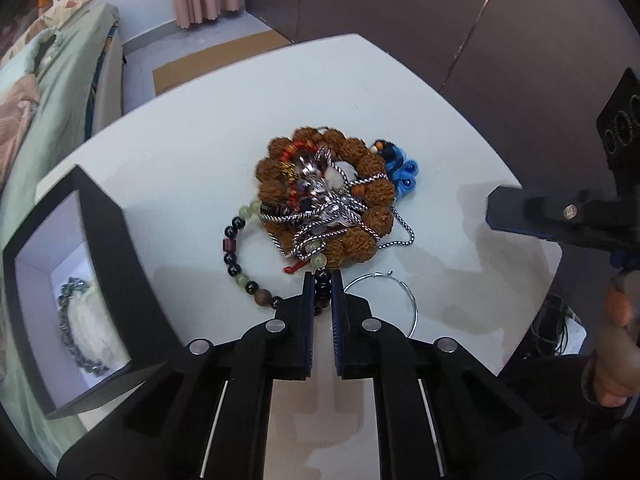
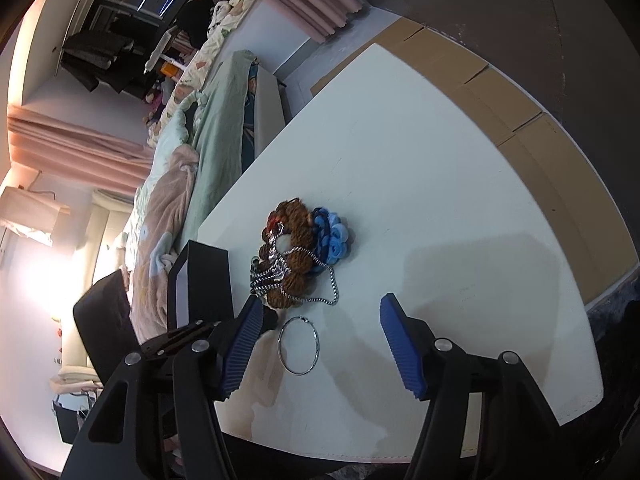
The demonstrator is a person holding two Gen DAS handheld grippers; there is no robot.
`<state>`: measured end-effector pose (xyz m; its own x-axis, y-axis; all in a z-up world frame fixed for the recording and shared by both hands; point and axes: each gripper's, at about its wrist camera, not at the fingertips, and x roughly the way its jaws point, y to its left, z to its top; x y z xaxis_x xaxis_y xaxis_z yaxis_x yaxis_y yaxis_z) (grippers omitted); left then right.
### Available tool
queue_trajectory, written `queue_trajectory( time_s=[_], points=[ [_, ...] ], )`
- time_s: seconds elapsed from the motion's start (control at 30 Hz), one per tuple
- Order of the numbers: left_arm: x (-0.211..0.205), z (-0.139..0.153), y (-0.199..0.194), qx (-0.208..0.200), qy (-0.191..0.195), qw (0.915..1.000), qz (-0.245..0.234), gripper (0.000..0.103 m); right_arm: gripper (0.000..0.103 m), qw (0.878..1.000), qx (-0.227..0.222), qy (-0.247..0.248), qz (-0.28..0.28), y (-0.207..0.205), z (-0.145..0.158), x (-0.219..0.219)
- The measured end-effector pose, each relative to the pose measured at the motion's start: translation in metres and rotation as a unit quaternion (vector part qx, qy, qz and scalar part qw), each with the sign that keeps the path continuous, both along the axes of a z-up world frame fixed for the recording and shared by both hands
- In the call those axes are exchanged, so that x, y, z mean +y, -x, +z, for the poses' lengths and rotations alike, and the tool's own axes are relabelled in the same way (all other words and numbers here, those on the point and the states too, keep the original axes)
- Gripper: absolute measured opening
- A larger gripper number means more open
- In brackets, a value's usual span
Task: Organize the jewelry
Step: 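Move the left tool to the pile and grasp a multicolour bead bracelet, then drop the multicolour bracelet into the box with the left tool while the right tool grasps the silver hoop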
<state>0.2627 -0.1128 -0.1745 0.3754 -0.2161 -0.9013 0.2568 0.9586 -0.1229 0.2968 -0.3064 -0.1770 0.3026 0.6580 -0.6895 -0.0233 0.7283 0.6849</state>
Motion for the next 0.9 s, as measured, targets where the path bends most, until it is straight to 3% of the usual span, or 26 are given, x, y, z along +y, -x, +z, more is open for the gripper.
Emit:
queue_trajectory(
  time_s=[0.33,0.53,0.9],
  points=[
    [0.026,0.062,0.013,-0.057,0.039,0.9974,0.021,0.008,0.054,0.999,-0.007,0.018,0.029,0.003,-0.001,0.018],
    [0.045,0.090,0.022,-0.082,0.052,0.9945,0.039,0.008,0.040,0.997,-0.017,0.056,0.059,0.004,-0.002,0.036],
    [0.076,0.103,0.041,-0.095,0.066,0.9910,0.068,0.008,0.030,0.979,-0.055,0.155,0.120,0.004,-0.005,0.085]
  ],
)
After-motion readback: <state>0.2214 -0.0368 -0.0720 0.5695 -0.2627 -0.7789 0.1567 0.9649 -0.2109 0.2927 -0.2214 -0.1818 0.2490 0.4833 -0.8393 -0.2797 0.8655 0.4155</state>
